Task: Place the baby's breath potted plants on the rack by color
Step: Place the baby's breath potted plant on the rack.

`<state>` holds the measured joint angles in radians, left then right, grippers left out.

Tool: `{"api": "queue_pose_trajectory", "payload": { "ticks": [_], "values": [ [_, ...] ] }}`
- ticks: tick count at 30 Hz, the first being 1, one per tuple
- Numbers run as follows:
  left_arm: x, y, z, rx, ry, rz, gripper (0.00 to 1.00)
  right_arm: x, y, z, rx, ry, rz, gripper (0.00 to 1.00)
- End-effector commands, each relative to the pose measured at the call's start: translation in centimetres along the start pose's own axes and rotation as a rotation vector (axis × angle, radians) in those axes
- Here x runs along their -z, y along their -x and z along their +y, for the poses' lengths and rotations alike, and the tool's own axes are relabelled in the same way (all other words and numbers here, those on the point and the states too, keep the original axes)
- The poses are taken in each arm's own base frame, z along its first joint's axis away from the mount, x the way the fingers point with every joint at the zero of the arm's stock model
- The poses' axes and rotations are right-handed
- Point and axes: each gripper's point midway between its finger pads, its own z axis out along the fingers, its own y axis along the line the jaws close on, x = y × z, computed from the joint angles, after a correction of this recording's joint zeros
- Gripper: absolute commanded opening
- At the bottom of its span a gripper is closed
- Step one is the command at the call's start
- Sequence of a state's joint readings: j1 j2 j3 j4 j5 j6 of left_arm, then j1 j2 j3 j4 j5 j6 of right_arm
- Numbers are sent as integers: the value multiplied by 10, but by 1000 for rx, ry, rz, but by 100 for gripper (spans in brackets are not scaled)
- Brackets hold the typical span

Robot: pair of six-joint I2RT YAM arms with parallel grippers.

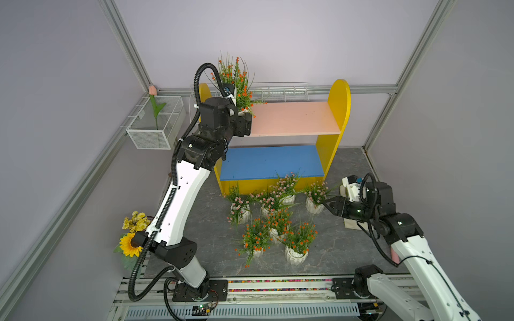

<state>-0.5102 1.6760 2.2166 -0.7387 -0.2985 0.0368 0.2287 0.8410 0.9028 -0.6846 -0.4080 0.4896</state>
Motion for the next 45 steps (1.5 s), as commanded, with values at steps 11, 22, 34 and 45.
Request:
{"api": "queue_pose_trajectory", "payload": {
  "ticks": [11, 22, 34, 45],
  "values": [
    [-18, 19, 24, 113, 73, -45, 29, 5, -9, -8, -10, -33, 5, 48],
    [-29, 6, 39, 159, 187, -13, 30, -2, -21, -17, -25, -40, 30, 49],
    [-44, -10, 43, 168, 232, 28, 45, -3, -24, -20, -29, -40, 32, 51],
    [-47, -12, 45, 167, 246, 28, 84, -5, -23, -20, -27, -37, 32, 55]
  ]
}}
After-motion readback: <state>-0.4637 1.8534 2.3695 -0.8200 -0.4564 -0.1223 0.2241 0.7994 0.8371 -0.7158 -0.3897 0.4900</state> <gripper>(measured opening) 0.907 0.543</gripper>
